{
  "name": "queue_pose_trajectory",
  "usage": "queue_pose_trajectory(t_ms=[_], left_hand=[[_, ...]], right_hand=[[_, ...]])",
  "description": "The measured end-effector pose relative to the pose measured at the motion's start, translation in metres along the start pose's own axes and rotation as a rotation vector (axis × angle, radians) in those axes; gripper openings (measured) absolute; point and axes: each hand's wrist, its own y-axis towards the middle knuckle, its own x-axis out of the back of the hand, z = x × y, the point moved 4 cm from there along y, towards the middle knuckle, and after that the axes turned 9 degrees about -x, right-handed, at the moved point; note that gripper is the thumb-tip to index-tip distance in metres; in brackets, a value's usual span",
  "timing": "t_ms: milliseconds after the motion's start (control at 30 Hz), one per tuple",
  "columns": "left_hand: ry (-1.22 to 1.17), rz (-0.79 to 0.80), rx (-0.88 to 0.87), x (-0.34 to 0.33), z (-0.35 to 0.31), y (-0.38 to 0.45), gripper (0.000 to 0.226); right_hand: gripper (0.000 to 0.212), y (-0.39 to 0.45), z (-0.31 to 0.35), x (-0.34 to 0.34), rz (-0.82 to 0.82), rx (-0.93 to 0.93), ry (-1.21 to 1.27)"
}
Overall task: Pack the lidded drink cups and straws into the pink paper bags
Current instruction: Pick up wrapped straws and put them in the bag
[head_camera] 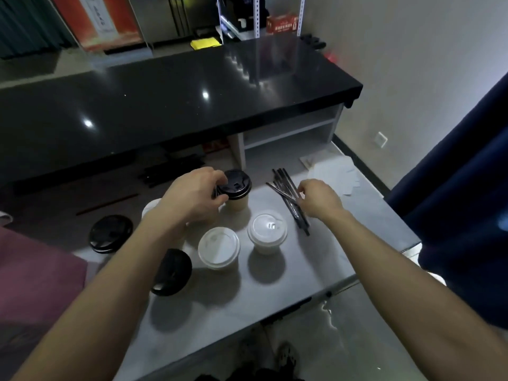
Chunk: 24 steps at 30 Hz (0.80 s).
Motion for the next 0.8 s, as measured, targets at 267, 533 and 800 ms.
queue_pose_trajectory(t_ms=[267,533,800], left_hand=[[0.039,-0.026,-0.087,-0.009,-0.015,0.043,0.033],[0.003,-0.066,-0.213,-0.035,-0.076,0.098,0.042],[-0.072,-0.083,-0.042,-0.072,-0.094,0.144,0.015]], right_hand=[[0.014,0.015,-0.028,-0.037,0.075,-0.004,-0.035],[0.006,0.031,-0.017,0.025,-0.221,0.44,0.164],[0.024,0.072,-0.043,0.051,-0.394,0.615,0.385]])
